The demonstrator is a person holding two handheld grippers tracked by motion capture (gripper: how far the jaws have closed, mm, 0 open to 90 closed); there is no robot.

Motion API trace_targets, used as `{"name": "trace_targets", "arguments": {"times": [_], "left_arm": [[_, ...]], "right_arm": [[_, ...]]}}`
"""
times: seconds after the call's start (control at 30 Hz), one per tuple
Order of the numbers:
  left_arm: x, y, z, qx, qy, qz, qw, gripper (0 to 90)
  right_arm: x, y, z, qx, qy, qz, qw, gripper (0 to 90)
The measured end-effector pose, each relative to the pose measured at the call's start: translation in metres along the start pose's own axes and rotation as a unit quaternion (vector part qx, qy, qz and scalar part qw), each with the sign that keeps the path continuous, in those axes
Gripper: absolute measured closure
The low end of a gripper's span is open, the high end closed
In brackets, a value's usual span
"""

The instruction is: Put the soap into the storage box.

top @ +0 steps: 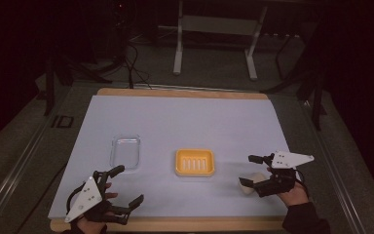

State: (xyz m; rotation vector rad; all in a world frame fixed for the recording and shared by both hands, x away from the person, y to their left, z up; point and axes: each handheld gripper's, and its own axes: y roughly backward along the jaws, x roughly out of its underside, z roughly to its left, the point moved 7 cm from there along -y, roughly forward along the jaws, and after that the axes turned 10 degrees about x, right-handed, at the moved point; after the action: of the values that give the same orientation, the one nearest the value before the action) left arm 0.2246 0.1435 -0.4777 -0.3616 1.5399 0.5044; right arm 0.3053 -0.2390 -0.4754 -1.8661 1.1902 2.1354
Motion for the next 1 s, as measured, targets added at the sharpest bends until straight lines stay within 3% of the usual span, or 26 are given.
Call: {"name": "trace_targets", "arguments": {"times": [0.17,0.23,0.3,0.37,0.4,0.43,0.6,0.67,0.8,0.93,1.0], "left_arm": [[0.0,0.0,0.0,0.0,-0.002,0.002,1.0,0.7],[0.001,-0.001,-0.001,0.001,-0.003,0.006,1.0,0.8],[0.001,-0.001,-0.001,0.001,-0.004,0.007,1.0,0.8],[0.002,-0.001,-0.001,0.003,-0.005,0.009,0.9999,0.8],[0.002,-0.001,-0.001,0.003,-0.005,0.009,0.9999,0.7],[0.002,-0.001,-0.001,0.004,-0.005,0.009,0.9999,0.8],[0.003,-0.002,-0.002,0.007,-0.005,0.011,0.9999,0.8],[0.003,-0.002,-0.002,0.008,-0.005,0.011,0.9999,0.8],[0.003,-0.002,-0.003,0.009,-0.005,0.011,0.9999,0.8],[0.003,-0.003,-0.003,0.012,-0.005,0.012,0.9998,0.8],[0.003,-0.003,-0.003,0.012,-0.006,0.012,0.9998,0.8]], "right_arm": [[-0.001,0.002,0.0,-0.014,0.024,0.031,0.9991,12.7],[0.001,0.001,-0.001,-0.025,0.045,0.067,0.9964,12.5],[0.002,0.0,-0.001,-0.021,0.055,0.078,0.9952,12.1],[0.004,0.0,0.001,-0.046,0.059,0.109,0.9912,11.1],[0.004,0.0,0.001,-0.046,0.059,0.109,0.9912,11.1],[0.004,0.0,0.002,-0.052,0.068,0.128,0.9881,10.9],[0.004,0.002,0.002,-0.058,0.085,0.163,0.9813,10.4],[0.006,0.002,0.002,-0.07,0.087,0.192,0.9751,10.4],[0.009,0.004,0.003,-0.062,0.122,0.235,0.9623,10.6],[0.016,0.005,0.004,-0.061,0.145,0.282,0.9465,10.6],[0.019,0.005,0.004,-0.061,0.158,0.295,0.9402,10.6]]}}
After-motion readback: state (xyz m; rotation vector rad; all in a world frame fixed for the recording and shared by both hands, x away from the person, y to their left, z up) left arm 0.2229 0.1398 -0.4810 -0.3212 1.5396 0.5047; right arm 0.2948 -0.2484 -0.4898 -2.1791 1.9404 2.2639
